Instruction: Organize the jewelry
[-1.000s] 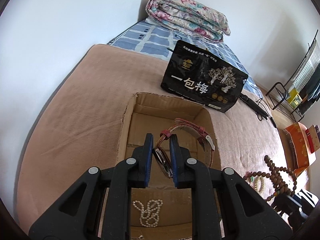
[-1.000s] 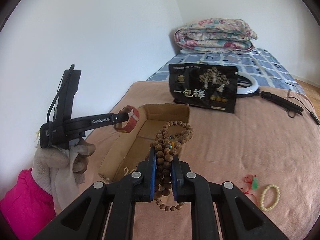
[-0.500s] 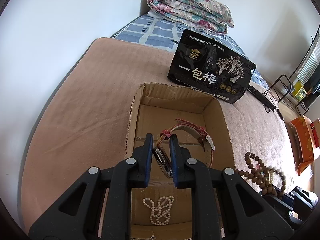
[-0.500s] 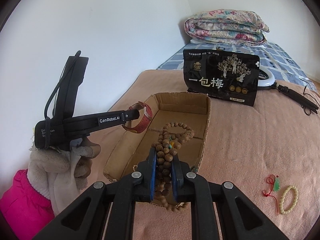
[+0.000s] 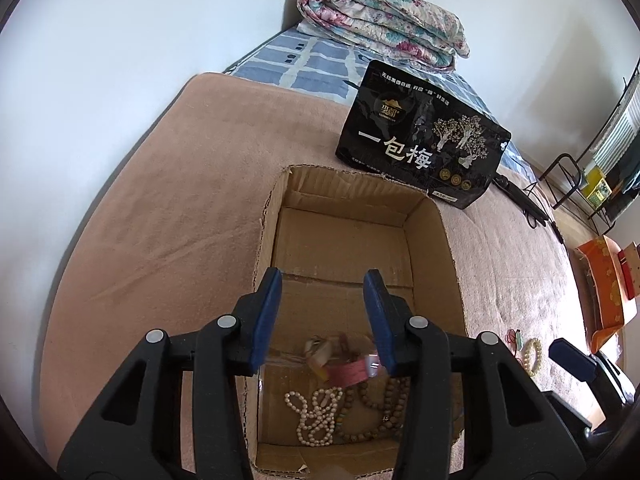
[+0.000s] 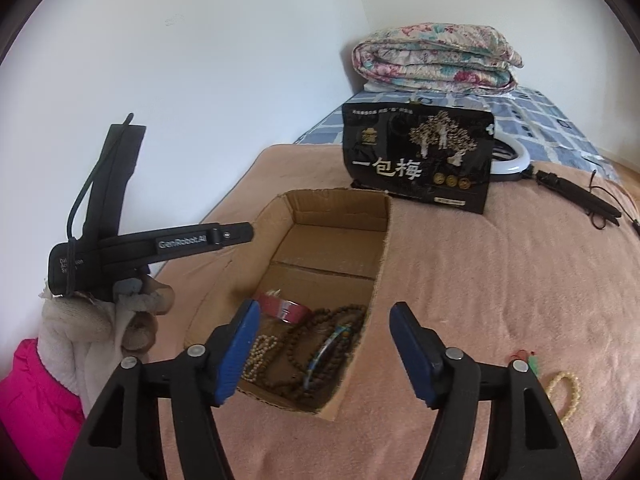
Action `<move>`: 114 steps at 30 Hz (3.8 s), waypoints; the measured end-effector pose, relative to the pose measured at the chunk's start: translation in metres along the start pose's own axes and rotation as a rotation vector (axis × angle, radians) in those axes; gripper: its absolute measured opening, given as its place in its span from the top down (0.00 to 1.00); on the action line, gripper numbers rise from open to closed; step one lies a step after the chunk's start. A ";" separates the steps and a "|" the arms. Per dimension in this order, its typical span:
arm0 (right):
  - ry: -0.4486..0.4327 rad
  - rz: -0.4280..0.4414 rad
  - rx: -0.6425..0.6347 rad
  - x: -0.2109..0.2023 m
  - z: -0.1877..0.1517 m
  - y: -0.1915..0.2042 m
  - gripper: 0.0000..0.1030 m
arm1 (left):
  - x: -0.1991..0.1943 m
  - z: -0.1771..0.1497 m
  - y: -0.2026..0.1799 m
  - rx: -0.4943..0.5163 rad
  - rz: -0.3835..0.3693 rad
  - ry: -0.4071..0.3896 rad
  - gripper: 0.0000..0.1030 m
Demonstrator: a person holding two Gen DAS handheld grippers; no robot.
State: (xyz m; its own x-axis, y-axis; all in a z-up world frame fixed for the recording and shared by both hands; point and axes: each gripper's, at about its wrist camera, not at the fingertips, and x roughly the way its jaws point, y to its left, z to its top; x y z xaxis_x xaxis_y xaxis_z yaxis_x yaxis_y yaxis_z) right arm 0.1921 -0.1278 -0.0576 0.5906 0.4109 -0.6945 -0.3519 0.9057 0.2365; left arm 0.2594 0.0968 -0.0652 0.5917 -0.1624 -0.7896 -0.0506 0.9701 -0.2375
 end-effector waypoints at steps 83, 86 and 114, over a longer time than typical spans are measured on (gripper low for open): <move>0.220 -0.194 0.351 -0.035 -0.098 -0.248 0.42 | 0.003 -0.194 -0.215 0.489 -0.285 0.204 0.73; 0.231 -0.178 0.361 -0.029 -0.098 -0.248 0.48 | 0.011 -0.200 -0.218 0.503 -0.277 0.221 0.73; 0.250 -0.218 0.313 -0.002 -0.087 -0.245 0.90 | 0.042 -0.204 -0.220 0.529 -0.233 0.251 0.92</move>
State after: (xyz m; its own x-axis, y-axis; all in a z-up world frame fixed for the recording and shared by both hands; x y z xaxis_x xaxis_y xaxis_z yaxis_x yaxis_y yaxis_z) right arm 0.2142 -0.3590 -0.1731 0.4194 0.2036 -0.8847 0.0206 0.9721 0.2335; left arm 0.1314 -0.1598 -0.1615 0.3288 -0.3557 -0.8748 0.4996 0.8516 -0.1585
